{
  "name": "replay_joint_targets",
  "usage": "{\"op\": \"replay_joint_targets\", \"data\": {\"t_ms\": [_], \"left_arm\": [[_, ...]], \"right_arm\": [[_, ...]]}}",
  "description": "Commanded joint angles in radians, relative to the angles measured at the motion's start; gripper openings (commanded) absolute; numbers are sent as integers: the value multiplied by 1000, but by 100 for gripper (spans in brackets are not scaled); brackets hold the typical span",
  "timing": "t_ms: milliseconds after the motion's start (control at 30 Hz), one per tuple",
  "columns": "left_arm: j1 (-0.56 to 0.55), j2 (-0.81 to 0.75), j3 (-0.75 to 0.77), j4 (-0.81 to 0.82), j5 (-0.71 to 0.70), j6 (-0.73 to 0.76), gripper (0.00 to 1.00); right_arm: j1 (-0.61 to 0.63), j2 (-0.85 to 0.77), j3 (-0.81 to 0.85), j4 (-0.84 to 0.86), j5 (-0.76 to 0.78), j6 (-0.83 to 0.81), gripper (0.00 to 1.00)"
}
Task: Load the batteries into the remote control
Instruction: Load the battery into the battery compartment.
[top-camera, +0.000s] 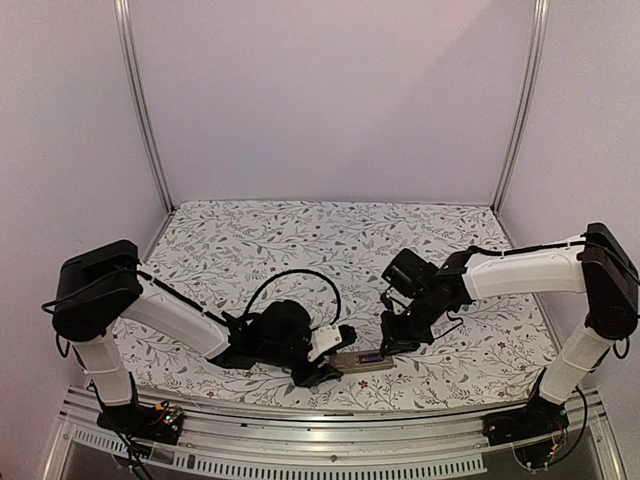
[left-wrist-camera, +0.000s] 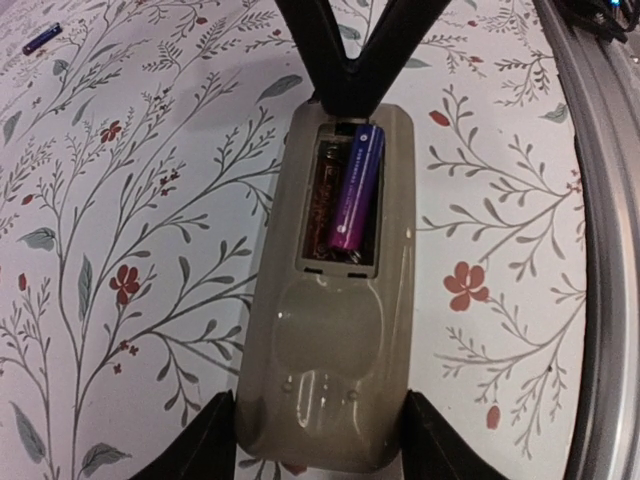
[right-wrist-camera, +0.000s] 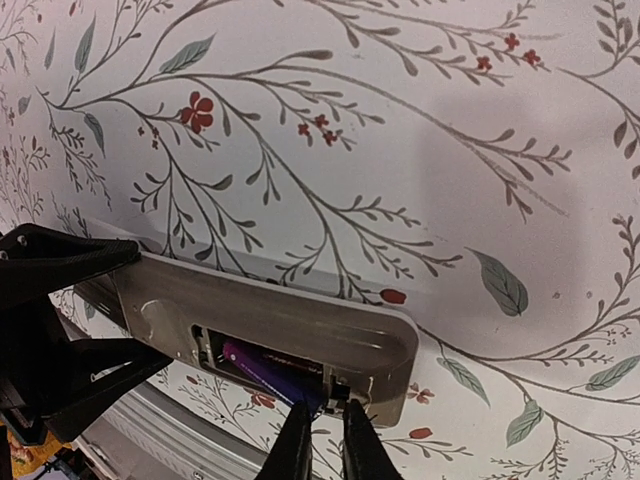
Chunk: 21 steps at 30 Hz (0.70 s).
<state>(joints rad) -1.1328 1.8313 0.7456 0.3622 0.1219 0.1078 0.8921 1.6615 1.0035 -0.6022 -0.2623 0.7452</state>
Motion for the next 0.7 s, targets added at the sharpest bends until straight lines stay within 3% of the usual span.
{"op": "replay_joint_targets", "data": {"t_ms": [0,400,667], "left_arm": [[-15,-1,0,27,-7,-4,54],[-17,-2,-3,30,-7,-2,54],[-18,-3,-3,27,-5,-3,54]], "right_arm": [[7,28,13,18,5,3,10],[9,43,6,36,-24,5,3],[10,33,52,-25,25,-5,12]]}}
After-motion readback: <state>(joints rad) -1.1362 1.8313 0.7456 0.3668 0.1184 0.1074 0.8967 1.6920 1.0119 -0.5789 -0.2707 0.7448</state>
